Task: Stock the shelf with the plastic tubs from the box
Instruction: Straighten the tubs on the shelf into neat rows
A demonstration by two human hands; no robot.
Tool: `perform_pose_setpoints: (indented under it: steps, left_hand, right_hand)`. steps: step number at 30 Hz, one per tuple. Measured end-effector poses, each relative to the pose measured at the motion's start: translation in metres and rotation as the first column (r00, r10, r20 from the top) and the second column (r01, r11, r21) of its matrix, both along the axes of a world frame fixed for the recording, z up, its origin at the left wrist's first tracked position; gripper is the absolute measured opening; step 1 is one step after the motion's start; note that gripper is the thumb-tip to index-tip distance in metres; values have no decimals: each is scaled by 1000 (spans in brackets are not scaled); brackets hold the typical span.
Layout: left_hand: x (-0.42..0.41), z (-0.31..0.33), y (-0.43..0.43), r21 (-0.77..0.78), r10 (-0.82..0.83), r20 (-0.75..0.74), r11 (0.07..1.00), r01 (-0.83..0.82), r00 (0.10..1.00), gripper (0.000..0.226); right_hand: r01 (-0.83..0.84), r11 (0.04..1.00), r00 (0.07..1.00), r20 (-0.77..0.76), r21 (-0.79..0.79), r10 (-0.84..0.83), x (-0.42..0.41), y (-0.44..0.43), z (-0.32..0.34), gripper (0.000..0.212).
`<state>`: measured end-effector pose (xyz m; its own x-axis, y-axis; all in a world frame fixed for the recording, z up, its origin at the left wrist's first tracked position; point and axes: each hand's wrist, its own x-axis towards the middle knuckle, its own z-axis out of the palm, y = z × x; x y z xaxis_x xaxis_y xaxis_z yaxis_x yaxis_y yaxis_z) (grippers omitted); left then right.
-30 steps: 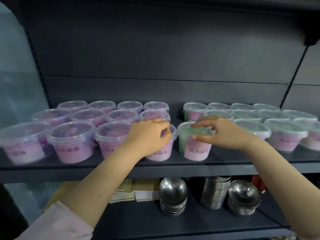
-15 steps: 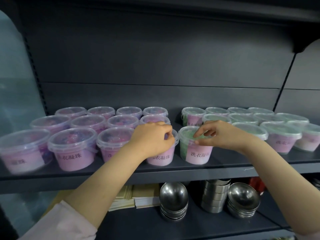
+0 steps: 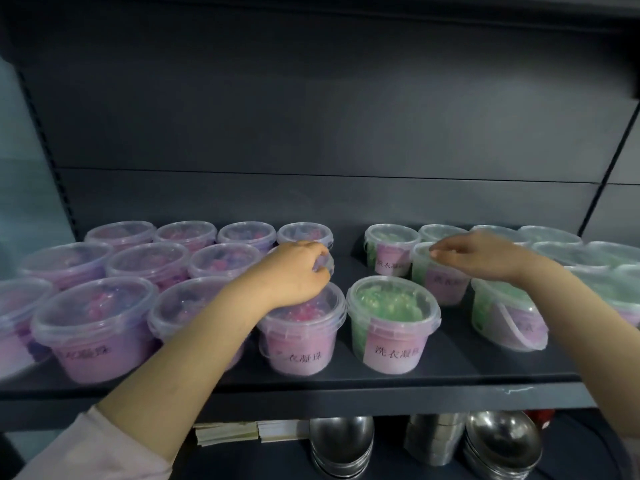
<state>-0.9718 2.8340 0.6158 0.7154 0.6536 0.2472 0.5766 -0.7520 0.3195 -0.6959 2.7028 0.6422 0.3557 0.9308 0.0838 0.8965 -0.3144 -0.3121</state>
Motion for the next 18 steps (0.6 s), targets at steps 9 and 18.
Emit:
perform_pose_setpoints:
  steps: [9,18]
  left_hand:
    - [7,-13,-3,-53,14,-237,998,-27,971,60]
    - [7,-13,-5,-50,13,-245,998,-26,969,60]
  right_hand:
    - [20,994,1000,19,-103,-18,22,11,-6,55]
    - [-254,963,966,-79,-96,247,-23,34,-13,50]
